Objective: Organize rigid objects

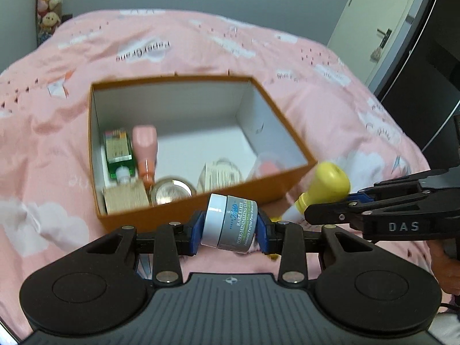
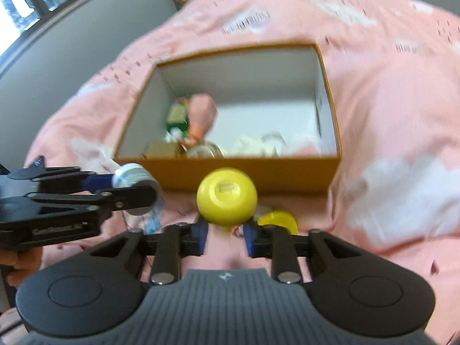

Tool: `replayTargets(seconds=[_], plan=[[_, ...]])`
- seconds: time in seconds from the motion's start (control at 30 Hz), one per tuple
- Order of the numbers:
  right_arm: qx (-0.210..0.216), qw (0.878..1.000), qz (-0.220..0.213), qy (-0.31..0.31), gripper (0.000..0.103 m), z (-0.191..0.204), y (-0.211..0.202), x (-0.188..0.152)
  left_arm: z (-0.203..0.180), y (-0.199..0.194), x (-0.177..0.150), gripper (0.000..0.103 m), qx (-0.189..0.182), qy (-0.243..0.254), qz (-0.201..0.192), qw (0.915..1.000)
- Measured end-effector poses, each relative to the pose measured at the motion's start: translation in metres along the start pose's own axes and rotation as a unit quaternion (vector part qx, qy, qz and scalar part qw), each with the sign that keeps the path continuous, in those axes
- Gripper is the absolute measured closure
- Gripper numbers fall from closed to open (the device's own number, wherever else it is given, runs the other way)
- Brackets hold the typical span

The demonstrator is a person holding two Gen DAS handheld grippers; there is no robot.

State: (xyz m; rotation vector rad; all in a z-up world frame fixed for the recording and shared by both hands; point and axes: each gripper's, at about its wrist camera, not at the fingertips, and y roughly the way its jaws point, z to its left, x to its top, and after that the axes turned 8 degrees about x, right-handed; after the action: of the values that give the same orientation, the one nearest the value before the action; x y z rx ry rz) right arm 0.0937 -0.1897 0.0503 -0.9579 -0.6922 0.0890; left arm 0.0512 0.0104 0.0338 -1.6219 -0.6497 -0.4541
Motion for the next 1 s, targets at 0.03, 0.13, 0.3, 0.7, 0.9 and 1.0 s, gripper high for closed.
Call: replayTargets(seconds=[0.03, 0.13, 0.3, 0.7, 0.9, 1.0], plan=[[0.000, 1.000, -0.008, -0.007, 0.083, 0.003, -0.005, 0.004, 0.000, -0.001, 0.004, 0.061, 0.000, -0.002, -0.006, 1.0000], [0.010, 0.999, -0.027, -0.019, 0.084, 0.009, -0.013, 0.019, 0.001, -0.001, 0.014, 0.061, 0.003, -0.006, -0.019, 0.9998], [0.025, 0.998, -0.048, -0.039, 0.103, 0.017, -0.010, 0.041, 0.006, 0.003, 0.031, 0.061, 0.008, -0.018, -0.043, 0.9989], [0.027, 0.999, 0.005, -0.031, 0.100, 0.014, 0.029, 0.038, 0.016, 0.002, 0.008, 0.061, -0.007, -0.008, -0.014, 0.9998], [0.001, 0.997, 0.066, -0.038, 0.077, 0.005, 0.061, 0.002, 0.019, 0.027, -0.021, 0.061, -0.001, -0.012, 0.046, 0.9989], [-0.004, 0.992, 0.116, -0.055, 0.071, 0.002, 0.085, -0.012, 0.021, 0.041, -0.032, 0.061, 0.012, -0.012, 0.071, 0.9973]])
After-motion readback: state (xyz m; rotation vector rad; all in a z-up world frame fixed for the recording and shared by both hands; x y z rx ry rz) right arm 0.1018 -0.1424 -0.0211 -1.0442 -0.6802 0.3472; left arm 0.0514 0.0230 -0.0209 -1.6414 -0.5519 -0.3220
